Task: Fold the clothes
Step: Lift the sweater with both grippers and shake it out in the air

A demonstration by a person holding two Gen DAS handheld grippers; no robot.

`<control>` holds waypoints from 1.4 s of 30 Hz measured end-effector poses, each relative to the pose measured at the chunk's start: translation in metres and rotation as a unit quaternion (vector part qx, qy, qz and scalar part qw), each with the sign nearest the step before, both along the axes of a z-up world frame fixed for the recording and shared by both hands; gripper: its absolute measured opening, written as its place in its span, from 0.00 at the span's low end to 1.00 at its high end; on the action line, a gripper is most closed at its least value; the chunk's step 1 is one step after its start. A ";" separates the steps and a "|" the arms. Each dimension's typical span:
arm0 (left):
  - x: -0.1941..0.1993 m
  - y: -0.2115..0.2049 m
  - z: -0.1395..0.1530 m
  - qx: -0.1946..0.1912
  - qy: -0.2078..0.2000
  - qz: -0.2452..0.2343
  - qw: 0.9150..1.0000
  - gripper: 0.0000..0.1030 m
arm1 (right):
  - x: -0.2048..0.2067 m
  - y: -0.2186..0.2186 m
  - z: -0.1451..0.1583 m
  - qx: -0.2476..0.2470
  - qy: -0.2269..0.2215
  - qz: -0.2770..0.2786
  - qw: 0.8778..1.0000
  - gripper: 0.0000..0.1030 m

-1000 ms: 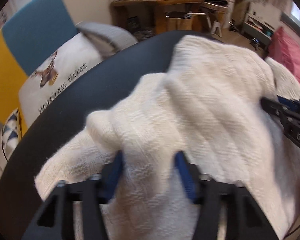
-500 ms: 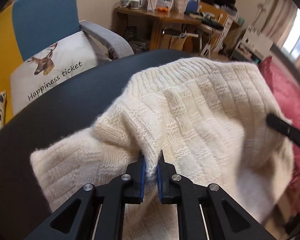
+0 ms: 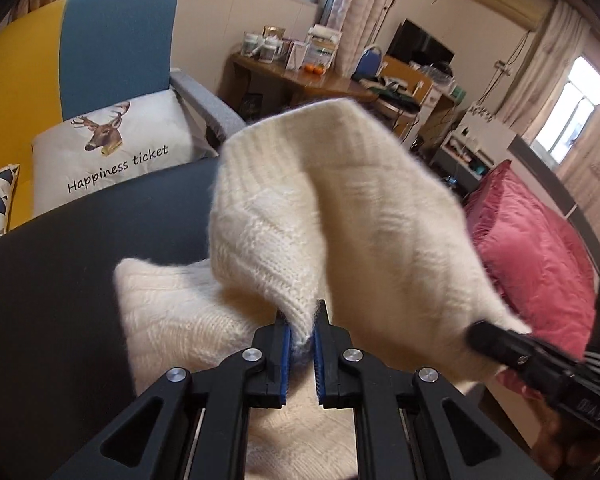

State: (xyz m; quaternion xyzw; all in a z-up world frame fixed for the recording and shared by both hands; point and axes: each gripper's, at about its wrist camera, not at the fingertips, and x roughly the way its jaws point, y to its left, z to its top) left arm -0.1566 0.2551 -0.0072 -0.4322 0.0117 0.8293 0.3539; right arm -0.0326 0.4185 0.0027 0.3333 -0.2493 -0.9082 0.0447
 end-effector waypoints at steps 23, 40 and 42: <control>0.034 -0.094 0.200 0.103 0.131 -0.002 0.986 0.09 | 0.028 -0.055 0.198 -0.061 0.192 0.055 0.978 0.08; 0.081 -0.122 0.290 0.184 0.167 -0.076 0.966 0.09 | 0.088 -0.107 0.285 -0.072 0.294 0.106 0.947 0.08; 0.090 -0.119 0.293 0.190 0.170 -0.086 0.963 0.09 | 0.097 -0.113 0.290 -0.066 0.300 0.107 0.946 0.08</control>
